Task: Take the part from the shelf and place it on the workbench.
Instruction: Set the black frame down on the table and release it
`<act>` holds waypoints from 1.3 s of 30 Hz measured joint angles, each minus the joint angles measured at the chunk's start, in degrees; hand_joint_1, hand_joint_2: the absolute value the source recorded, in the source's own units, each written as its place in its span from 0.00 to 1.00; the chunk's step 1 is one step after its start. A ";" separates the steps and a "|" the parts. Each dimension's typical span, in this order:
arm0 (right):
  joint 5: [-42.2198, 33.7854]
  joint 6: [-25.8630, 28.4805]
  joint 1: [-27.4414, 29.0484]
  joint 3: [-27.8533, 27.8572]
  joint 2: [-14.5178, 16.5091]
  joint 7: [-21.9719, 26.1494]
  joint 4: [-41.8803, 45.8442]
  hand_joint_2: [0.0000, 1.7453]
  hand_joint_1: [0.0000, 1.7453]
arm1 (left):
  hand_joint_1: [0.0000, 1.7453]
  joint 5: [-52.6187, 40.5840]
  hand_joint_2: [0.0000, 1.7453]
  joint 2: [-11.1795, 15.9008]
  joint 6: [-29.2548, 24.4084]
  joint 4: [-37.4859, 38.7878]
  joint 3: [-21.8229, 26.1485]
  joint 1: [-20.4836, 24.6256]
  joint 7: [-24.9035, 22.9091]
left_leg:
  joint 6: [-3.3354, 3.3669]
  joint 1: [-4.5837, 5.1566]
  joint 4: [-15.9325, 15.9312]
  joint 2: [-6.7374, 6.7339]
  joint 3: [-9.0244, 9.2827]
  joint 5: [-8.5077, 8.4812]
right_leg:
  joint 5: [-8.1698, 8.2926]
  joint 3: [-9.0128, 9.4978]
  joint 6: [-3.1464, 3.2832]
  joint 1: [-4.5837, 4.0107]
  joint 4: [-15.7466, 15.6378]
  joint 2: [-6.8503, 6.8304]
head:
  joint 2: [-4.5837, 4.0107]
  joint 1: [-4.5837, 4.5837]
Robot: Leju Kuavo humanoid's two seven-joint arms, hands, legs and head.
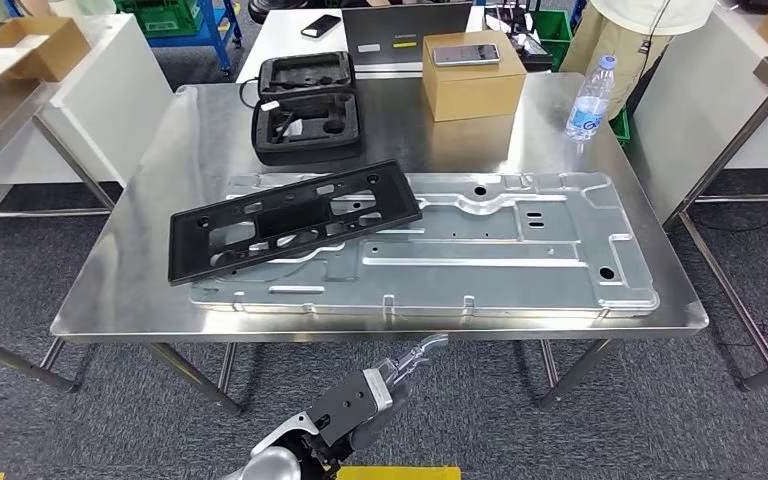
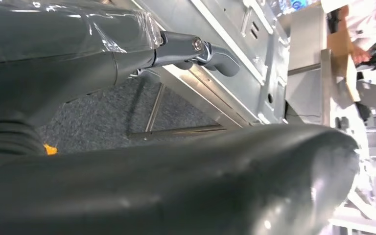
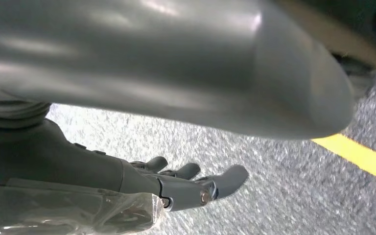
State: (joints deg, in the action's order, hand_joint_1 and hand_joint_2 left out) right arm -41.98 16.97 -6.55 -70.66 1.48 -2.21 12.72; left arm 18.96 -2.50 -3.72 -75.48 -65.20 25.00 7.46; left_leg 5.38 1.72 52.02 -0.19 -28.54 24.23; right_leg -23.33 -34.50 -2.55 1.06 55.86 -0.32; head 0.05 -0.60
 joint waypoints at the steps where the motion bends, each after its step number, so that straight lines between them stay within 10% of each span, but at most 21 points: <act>1: -0.01 0.01 -0.02 0.00 -0.02 0.00 0.00 0.00 0.00 | 0.00 0.10 0.00 0.01 0.41 0.16 -0.01 -0.28 0.21 | -0.01 -0.28 -1.14 0.02 0.19 -0.98 | -1.21 -0.53 -0.23 -0.15 1.23 0.06 | 0.00 -0.03; 5: -0.07 0.02 0.12 0.00 -0.26 -0.11 0.00 0.00 0.00 | 0.00 0.80 0.00 0.12 0.87 2.14 -0.06 -2.48 2.16 | -0.57 -0.64 -1.68 -0.32 -0.93 -2.38 | -8.38 -4.53 -1.16 0.11 13.16 0.19 | -0.01 -0.16; 11: -0.16 0.22 -0.13 0.00 -0.61 -0.45 -0.01 0.00 0.00 | 0.00 0.86 0.00 0.04 -0.16 6.39 0.20 -4.00 4.66 | -1.48 -0.65 1.39 -0.41 -3.58 -2.32 | -3.32 5.15 -0.88 0.23 -1.25 0.31 | 0.01 -0.13; 15: -0.16 0.23 -0.18 0.01 -0.55 -0.50 -0.02 0.00 0.00 | 0.00 0.86 0.00 -0.02 -0.36 8.24 0.25 -4.48 5.02 | -2.67 -0.79 2.78 -0.32 -4.57 -1.70 | -2.54 4.47 0.90 0.11 -1.39 0.37 | 0.02 -0.03; 19: -0.16 0.21 -0.18 0.02 -0.51 -0.42 -0.02 0.00 0.00 | 0.00 0.82 0.00 -0.03 -0.49 10.23 0.29 -4.82 5.07 | -4.24 -1.64 16.02 -0.18 -9.58 6.58 | -1.47 3.17 1.74 0.37 -1.43 0.34 | 0.01 0.20; 21: -0.16 0.20 -0.15 0.02 -0.51 -0.42 -0.02 0.00 0.00 | 0.00 0.81 0.00 -0.03 -0.50 11.21 0.29 -5.18 5.08 | -4.61 -2.07 19.81 -0.19 -10.31 7.98 | -1.10 2.67 1.59 0.42 -1.40 0.35 | 0.02 0.21; 26: -0.16 0.19 -0.25 0.02 -0.49 -0.40 -0.02 0.00 0.00 | 0.00 0.45 0.00 -0.40 -0.58 13.61 0.31 -5.21 5.24 | -4.34 -2.21 2.54 0.06 -0.24 1.86 | -0.35 2.16 0.50 0.54 -1.38 0.48 | 0.01 0.21; 31: -0.10 0.19 -0.20 0.00 -0.49 -0.39 -0.02 0.00 0.00 | 0.00 0.11 0.00 -1.11 -0.62 16.50 0.33 -5.29 5.82 | -2.48 -1.86 1.41 0.03 -0.62 0.58 | -1.07 1.03 -1.04 0.74 -0.20 0.52 | 0.01 0.11; 36: -0.02 0.19 -0.08 0.00 -0.50 -0.39 -0.02 0.00 0.00 | 0.00 0.20 0.00 -2.06 -0.94 20.86 0.47 -5.75 6.98 | -1.27 -1.26 1.35 -0.36 -1.90 -0.54 | -9.69 -4.94 -1.06 0.46 16.04 0.50 | 0.01 -0.22; 39: -0.09 0.20 -0.03 0.00 -0.50 -0.22 -0.02 0.00 0.00 | 0.00 0.14 0.00 -2.71 -2.45 23.95 0.70 -6.13 8.57 | -1.38 -1.07 1.66 -0.34 -2.29 -0.83 | -5.63 0.85 -0.63 0.35 7.47 0.49 | 0.02 -0.23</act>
State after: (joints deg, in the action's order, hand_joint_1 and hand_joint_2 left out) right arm -42.07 17.17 -6.58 -70.66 0.98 -2.43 12.70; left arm 19.09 -5.22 -6.18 -51.53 -64.50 18.87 16.03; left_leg 4.00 0.65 53.67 -0.53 -30.82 23.40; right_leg -28.96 -33.66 -3.18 1.42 63.33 0.17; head 0.07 -0.83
